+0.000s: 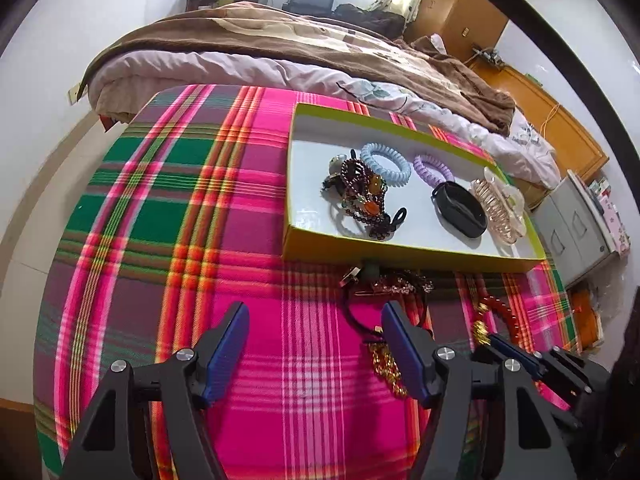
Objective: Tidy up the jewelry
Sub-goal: 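Grasp the red bead bracelet with gold charm using the right tool, then grasp the black cord necklace with teal bead using the left tool, then carry red bracelet into tray with right tool while left tool carries black cord there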
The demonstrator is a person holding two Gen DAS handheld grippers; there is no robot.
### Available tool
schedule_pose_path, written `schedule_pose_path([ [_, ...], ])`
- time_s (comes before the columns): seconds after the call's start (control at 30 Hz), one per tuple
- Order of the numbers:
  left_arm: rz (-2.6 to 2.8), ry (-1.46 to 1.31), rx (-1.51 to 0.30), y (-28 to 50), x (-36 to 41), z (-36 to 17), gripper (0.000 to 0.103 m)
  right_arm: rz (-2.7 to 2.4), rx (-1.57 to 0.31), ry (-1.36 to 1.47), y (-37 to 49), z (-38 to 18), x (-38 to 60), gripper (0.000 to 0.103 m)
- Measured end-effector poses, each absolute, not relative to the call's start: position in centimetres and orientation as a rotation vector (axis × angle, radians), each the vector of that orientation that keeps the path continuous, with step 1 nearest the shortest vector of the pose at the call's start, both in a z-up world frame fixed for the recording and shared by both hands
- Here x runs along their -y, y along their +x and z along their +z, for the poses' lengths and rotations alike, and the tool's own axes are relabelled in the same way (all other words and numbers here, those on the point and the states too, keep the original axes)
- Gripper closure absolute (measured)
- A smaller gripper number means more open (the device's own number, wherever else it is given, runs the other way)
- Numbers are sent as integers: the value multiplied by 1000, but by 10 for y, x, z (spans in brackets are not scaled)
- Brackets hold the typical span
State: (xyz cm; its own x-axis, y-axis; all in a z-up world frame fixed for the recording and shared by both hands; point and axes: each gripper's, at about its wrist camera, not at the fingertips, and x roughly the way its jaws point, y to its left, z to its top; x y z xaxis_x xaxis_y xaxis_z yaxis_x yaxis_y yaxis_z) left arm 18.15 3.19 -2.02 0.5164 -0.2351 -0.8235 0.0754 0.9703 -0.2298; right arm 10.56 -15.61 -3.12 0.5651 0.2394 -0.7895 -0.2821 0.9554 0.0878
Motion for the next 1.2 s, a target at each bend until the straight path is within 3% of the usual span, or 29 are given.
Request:
schedule_pose_path([
  [0.5, -187, -107, -991, 202, -9, -24, 36, 265, -919, 13, 77, -32, 192, 93],
  [0.7, -223, -96, -983, 198, 0, -22, 78, 259, -916, 22, 73, -32, 198, 93],
  [0.83, -232, -90, -990, 193, 2, -25, 93, 259, -915, 28, 73, -32, 199, 93],
  [1.2, -277, -164, -952, 166, -12, -11, 97, 253, -907, 40, 71, -31, 203, 93],
])
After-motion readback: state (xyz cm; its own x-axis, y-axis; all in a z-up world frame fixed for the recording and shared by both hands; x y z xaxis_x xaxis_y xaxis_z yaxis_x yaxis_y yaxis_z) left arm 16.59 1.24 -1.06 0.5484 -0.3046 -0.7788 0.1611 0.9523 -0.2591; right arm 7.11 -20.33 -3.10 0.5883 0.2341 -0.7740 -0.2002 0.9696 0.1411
